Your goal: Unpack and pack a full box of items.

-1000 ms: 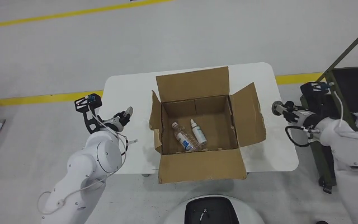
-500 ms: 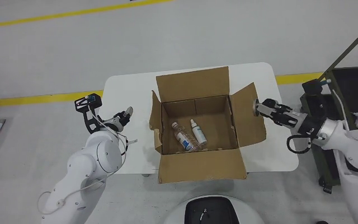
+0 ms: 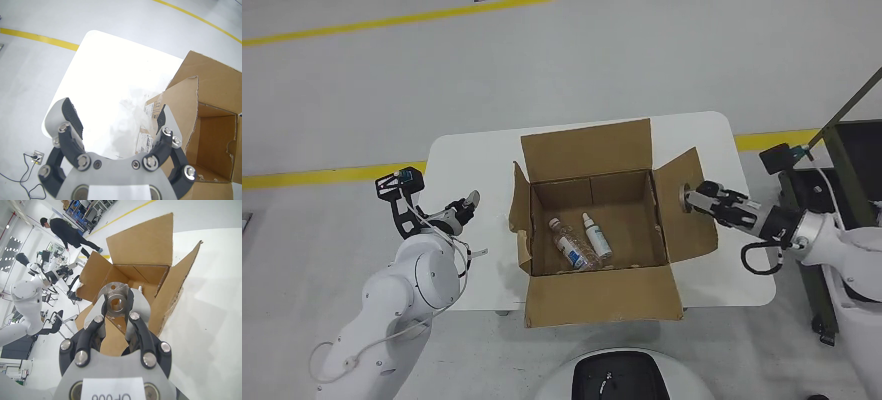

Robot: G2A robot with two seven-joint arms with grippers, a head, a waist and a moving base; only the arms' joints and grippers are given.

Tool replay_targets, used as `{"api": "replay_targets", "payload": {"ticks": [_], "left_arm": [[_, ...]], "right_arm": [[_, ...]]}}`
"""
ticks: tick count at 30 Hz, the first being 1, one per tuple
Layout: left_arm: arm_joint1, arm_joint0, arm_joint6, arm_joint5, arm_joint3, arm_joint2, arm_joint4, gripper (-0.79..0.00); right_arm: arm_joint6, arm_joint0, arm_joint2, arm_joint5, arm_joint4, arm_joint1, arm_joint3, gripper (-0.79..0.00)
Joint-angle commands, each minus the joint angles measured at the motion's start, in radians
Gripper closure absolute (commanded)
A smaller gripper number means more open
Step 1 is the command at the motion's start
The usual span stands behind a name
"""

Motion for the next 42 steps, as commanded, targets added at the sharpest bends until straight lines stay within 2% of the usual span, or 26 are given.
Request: {"api": "replay_targets", "payload": {"ticks": [1, 7, 11, 15, 18, 22, 26, 42], "left_arm": [[0.0, 0.0, 0.0, 0.0, 0.0, 0.0, 0.0, -0.785], [0.0, 0.0, 0.0, 0.0, 0.0, 0.0, 0.0, -0.785], [0.0, 0.0, 0.0, 0.0, 0.0, 0.0, 0.0, -0.785], [0.0, 0.0, 0.0, 0.0, 0.0, 0.0, 0.0, -0.785], [0.0, 0.0, 0.0, 0.0, 0.0, 0.0, 0.0, -0.785], [0.0, 0.0, 0.0, 0.0, 0.0, 0.0, 0.0, -0.785], [0.0, 0.0, 0.0, 0.0, 0.0, 0.0, 0.0, -0.785], [0.0, 0.0, 0.0, 0.0, 0.0, 0.0, 0.0, -0.785]], "right_arm": [[-0.02, 0.023, -0.049, 0.009, -0.027, -0.001, -0.005, 0.0], [-0.059, 0.169, -0.281, 0.046, -0.188, -0.011, 0.043, 0.0], [-0.103, 0.292, -0.472, 0.149, -0.498, -0.026, 0.151, 0.0], [-0.15, 0.388, -0.624, 0.267, -0.637, -0.053, 0.296, 0.0], [-0.169, 0.438, -0.699, 0.325, -0.668, -0.074, 0.398, 0.0], [-0.181, 0.486, -0.771, 0.385, -0.727, -0.096, 0.506, 0.0], [-0.197, 0.52, -0.813, 0.408, -0.722, -0.117, 0.593, 0.0], [-0.224, 0.612, -0.909, 0.377, -0.695, -0.186, 0.813, 0.0]]}}
